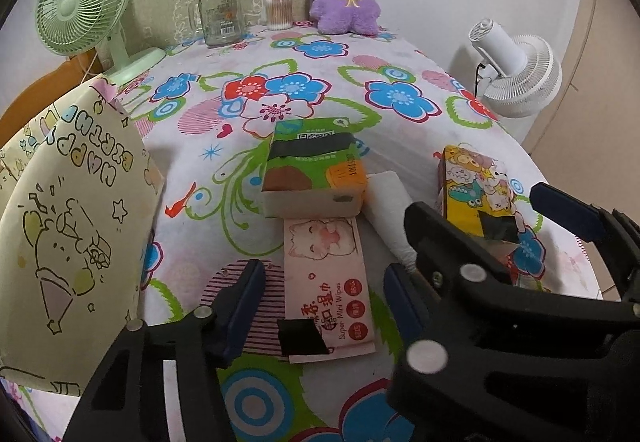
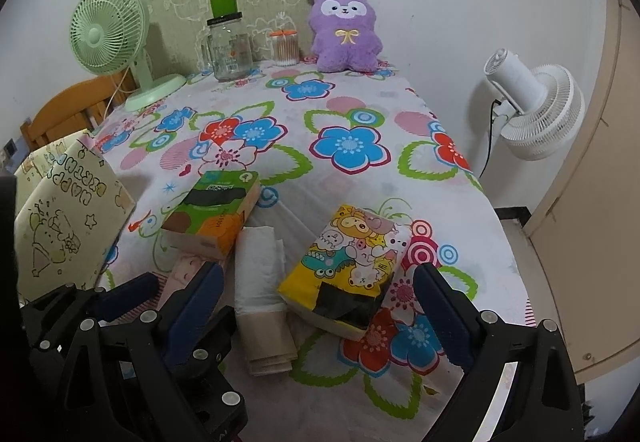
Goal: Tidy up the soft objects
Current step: 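Move the left tool to the pink wet-wipes pack while the right tool approaches the yellow cartoon pack, then close the left gripper on the pink wipes pack while the right gripper grasps the yellow cartoon pack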
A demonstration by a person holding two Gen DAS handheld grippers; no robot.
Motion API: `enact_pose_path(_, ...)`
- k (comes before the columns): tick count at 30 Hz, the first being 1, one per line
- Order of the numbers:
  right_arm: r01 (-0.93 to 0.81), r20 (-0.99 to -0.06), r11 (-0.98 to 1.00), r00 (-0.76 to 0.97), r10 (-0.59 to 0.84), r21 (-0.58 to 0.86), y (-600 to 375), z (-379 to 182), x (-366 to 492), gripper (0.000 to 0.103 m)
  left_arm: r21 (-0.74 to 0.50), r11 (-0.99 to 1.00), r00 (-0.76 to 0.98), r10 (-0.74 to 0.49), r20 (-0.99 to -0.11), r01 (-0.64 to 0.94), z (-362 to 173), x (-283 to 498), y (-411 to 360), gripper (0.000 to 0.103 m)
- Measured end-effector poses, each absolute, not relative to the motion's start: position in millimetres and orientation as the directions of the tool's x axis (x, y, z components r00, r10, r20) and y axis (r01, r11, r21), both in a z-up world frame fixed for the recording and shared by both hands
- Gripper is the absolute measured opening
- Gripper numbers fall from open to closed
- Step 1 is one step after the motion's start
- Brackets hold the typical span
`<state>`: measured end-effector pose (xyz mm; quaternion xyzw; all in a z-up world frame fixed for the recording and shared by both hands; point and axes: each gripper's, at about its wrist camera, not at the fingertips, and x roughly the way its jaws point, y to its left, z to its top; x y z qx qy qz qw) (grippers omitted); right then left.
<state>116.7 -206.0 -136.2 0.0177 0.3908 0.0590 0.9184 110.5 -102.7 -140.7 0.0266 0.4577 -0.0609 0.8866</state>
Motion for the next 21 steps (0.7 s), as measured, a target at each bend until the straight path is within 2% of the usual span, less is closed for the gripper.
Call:
enact_pose_path(7, -0.065, -0.71, 0.996, 0.699, 0.09, 0.062, -209.0, -136.9, 120.2, 0.097, -0.005, 0.99, 0.57, -0.087, -0.817, 0.144, -139.2, 111.1, -108.1, 0.045)
enact_pose_path(11, -0.058, -0.71, 0.996, 0.698, 0.09, 0.069, -212.0, -137.4, 123.3, 0.096, -0.005, 0.99, 0.566, -0.086, -0.82, 0.143, -138.9, 112.3, -109.2, 0.043)
enact_pose_path(14, -0.052, -0.726, 0.995, 0.681, 0.098, 0.086, -214.2, -141.1, 126.0, 0.088, -0.001, 0.99, 0.567, -0.083, -0.819, 0.144, -139.0, 112.2, -109.1, 0.043)
enact_pose_path(18, -0.035, -0.757, 0.993, 0.644, 0.109, 0.112, -216.8, -149.6, 130.0, 0.071, 0.017, 0.989, 0.576, -0.071, -0.815, 0.147, -138.8, 111.2, -110.3, 0.043)
enact_pose_path(21, -0.021, -0.77, 0.988, 0.623, 0.134, 0.155, -220.3, -155.2, 130.7, 0.069, 0.022, 0.989, 0.577, -0.069, -0.814, 0.149, -138.8, 111.0, -111.1, 0.043)
